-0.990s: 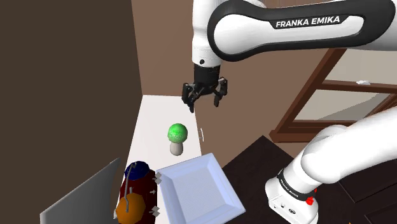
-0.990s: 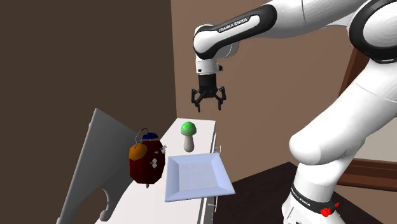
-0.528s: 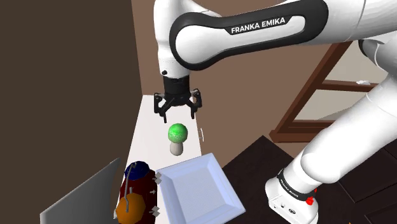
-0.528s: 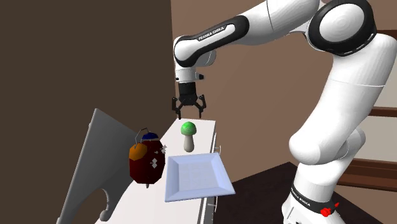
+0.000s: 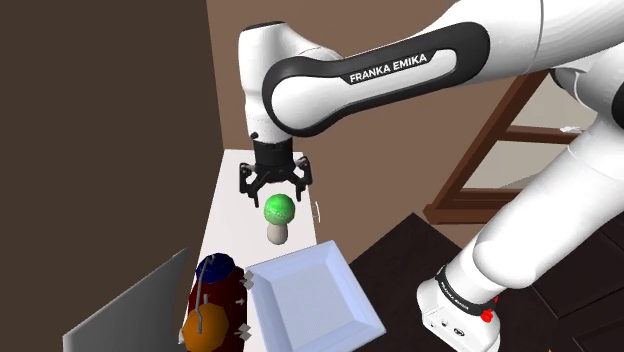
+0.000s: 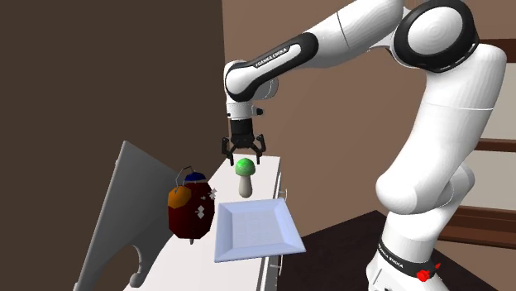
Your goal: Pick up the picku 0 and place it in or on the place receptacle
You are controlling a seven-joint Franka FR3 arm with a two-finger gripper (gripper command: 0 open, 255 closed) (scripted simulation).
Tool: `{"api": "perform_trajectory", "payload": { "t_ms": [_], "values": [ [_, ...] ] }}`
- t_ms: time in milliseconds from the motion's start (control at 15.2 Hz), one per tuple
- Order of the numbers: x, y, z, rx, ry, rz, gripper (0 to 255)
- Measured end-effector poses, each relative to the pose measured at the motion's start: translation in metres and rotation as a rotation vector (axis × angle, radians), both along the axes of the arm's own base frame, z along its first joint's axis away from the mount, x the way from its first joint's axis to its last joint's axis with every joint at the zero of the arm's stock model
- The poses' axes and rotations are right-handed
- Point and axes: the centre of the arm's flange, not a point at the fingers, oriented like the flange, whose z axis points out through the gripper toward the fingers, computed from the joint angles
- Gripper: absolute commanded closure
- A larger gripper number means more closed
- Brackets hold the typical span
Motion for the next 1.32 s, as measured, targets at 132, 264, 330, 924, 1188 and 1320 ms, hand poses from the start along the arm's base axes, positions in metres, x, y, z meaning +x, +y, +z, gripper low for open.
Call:
{"api": "perform_trajectory", "payload": {
  "t_ms": [132,264,330,924,1188,1320],
  "values": [
    [-0.001,0.000,-0.003,0.000,0.000,0.000,0],
    [-0.001,0.000,-0.004,0.000,0.000,0.000,0],
    [-0.001,0.000,-0.004,0.000,0.000,0.000,0],
    [-0.001,0.000,-0.004,0.001,-0.001,0.000,255],
    [-0.001,0.000,-0.002,0.001,-0.001,0.000,255],
    [-0.001,0.000,0.007,0.000,0.000,0.000,255]
  ]
}}
